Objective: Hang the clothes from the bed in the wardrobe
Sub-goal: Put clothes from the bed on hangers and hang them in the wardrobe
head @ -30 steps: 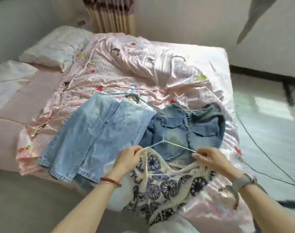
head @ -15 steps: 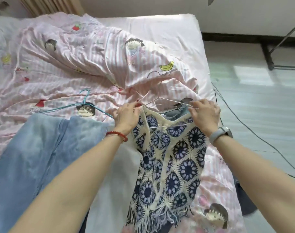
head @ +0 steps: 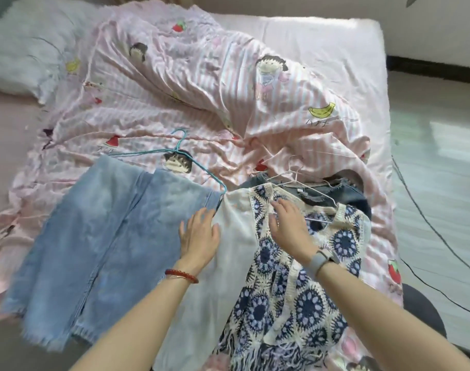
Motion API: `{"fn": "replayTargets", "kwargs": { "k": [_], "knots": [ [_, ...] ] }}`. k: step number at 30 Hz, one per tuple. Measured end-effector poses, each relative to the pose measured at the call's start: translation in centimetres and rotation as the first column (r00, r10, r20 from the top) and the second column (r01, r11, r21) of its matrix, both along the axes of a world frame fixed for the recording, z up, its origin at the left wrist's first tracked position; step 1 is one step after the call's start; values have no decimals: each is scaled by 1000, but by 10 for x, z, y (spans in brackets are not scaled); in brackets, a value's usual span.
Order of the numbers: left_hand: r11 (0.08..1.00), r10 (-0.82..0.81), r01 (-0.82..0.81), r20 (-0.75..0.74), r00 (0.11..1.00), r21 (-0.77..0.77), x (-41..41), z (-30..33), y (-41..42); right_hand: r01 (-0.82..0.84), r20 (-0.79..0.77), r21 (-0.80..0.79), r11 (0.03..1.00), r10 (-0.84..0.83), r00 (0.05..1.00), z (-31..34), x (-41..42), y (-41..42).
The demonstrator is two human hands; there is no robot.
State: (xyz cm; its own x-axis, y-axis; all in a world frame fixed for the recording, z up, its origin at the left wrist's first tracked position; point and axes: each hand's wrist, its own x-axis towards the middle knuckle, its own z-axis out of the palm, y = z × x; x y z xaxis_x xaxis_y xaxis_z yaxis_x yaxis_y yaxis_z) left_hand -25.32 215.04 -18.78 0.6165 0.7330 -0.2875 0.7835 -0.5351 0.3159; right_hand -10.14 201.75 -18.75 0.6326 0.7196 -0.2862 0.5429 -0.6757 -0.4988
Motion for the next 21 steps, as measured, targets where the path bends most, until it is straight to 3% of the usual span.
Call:
{"fn": "replayTargets", "kwargs": {
  "k": [4,10,13,16,21],
  "knots": [
    [981,150,-154,42,988,115,-73,36,22,-281,142,120,952,263,954,34,-69,56],
    [873,347,-389,186,919,293,-250,104,4,-588,234,227,777,542,807,93,-245,96],
    [760,480,-551,273,834,345,-362,130,-32,-750,300,258,609,688,661,118,-356,91],
    [631,622,-664,250,742,401,-473,150,-83,-852,327,288,438,791,517,140,-467,74],
    [353,790,-723,224,570,594,-633,180,-189,-950,387,309,44,907,168,170,-638,26]
  ]
}}
